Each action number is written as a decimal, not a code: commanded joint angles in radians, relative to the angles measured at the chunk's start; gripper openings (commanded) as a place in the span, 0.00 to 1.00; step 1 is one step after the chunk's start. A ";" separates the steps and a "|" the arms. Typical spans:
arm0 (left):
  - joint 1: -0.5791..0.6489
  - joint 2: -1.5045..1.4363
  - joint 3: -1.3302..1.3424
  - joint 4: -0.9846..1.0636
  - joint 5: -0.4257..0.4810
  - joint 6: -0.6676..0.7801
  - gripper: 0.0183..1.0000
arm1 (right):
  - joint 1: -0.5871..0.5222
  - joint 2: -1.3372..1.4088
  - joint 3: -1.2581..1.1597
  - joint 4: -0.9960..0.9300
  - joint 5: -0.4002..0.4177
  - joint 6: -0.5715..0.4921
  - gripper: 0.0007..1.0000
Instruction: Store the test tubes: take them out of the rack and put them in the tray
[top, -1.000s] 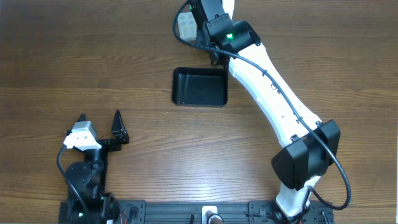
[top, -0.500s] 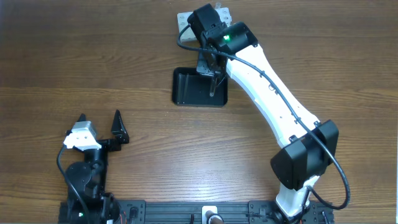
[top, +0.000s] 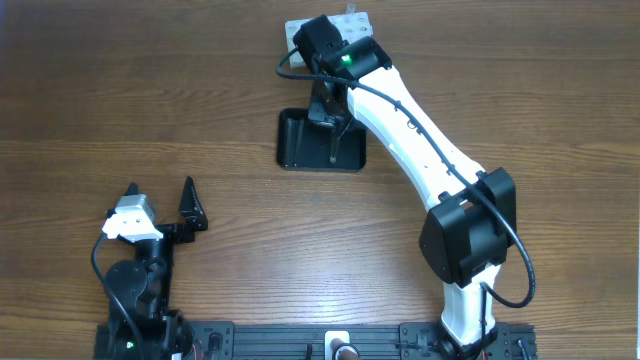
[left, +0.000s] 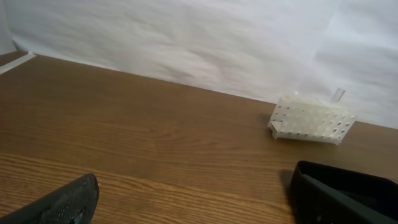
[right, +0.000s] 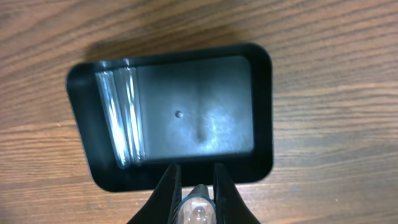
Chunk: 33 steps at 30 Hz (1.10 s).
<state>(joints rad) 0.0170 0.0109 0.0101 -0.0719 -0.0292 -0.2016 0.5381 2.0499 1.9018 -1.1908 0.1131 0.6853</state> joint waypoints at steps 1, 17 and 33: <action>-0.005 -0.007 -0.004 -0.001 0.010 0.012 1.00 | -0.010 0.020 0.014 0.024 0.000 0.017 0.05; -0.005 -0.007 -0.004 -0.001 0.010 0.012 1.00 | -0.023 0.096 0.015 0.051 -0.001 0.017 0.05; -0.005 -0.007 -0.004 -0.001 0.010 0.012 1.00 | -0.035 0.164 0.015 0.081 -0.049 0.018 0.05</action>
<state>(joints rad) 0.0170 0.0109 0.0101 -0.0715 -0.0292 -0.2016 0.5091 2.1990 1.9018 -1.1160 0.0784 0.6891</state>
